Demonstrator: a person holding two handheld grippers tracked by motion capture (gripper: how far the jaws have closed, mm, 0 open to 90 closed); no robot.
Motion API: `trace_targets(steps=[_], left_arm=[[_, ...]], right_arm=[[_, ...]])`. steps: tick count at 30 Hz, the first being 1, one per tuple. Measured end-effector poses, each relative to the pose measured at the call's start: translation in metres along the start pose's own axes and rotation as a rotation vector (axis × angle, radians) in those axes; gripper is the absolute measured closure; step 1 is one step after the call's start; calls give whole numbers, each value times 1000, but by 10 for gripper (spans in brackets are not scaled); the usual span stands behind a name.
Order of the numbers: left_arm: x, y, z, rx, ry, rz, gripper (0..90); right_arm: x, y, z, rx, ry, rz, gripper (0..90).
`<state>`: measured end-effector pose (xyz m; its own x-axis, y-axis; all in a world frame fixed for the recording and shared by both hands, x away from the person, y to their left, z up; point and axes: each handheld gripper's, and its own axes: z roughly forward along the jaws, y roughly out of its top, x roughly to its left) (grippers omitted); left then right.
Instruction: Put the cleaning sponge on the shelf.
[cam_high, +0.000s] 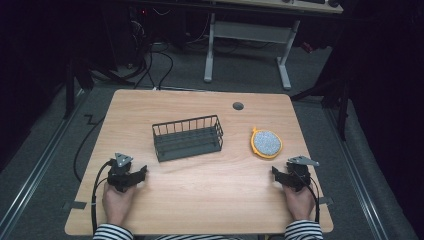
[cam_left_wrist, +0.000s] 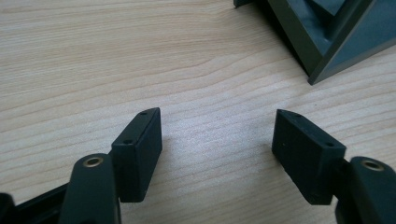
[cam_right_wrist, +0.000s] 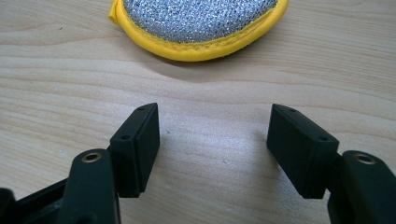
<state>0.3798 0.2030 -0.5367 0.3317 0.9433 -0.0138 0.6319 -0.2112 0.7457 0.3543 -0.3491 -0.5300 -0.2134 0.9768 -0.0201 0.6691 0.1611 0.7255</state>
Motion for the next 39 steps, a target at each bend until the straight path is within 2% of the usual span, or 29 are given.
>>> trace_targets(steps=[20, 25, 26, 34, 39], left_arm=[[-2, 0, 0, 3, -13, 9, 309], [-2, 0, 0, -2, -1, 0, 332], [-1, 0, -1, -6, 2, -9, 361], [0, -1, -1, -4, -5, -5, 364], [2, 1, -3, -7, -12, -14, 406]], right_arm=[[0, 0, 0, -1, 0, -1, 348], [0, 0, 0, -1, 1, -1, 346], [0, 0, 0, -1, 1, -1, 346], [0, 0, 0, -1, 1, -1, 346], [0, 0, 0, 0, 1, 0, 346]])
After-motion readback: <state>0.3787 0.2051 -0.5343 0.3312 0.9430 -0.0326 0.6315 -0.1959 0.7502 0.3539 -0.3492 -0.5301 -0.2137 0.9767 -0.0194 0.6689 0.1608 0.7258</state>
